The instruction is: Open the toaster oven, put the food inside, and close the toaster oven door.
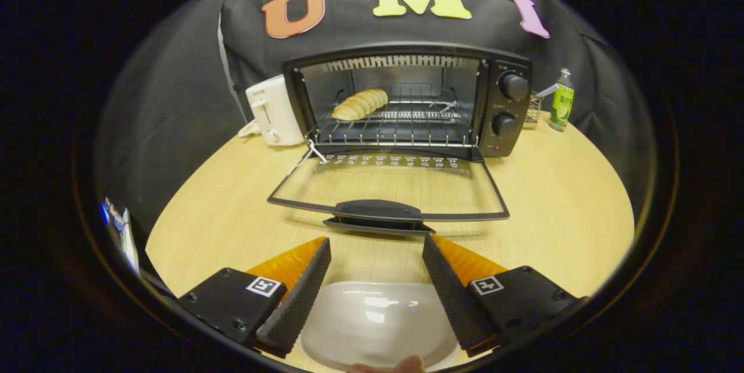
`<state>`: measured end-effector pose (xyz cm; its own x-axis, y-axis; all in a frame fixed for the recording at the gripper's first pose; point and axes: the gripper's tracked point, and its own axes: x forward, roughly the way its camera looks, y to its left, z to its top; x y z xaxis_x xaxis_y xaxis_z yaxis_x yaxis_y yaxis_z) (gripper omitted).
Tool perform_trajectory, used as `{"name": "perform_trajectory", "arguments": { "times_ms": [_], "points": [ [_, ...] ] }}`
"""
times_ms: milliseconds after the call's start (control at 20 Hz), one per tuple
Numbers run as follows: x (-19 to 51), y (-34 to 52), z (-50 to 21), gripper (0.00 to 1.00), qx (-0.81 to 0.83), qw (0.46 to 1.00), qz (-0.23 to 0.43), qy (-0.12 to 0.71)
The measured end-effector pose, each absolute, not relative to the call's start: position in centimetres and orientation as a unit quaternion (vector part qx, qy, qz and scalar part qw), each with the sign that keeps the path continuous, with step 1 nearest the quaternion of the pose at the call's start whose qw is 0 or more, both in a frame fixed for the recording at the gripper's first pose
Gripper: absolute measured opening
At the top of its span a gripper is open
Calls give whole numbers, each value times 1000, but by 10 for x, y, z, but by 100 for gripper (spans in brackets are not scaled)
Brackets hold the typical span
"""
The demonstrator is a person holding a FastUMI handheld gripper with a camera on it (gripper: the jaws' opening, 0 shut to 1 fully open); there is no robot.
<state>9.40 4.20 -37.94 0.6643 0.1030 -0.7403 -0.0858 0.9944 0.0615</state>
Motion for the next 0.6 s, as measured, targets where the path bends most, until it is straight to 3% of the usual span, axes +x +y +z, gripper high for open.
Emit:
{"name": "perform_trajectory", "arguments": {
  "times_ms": [600],
  "points": [
    [110,50,-381,100,-22,922,-4,387]
  ]
}}
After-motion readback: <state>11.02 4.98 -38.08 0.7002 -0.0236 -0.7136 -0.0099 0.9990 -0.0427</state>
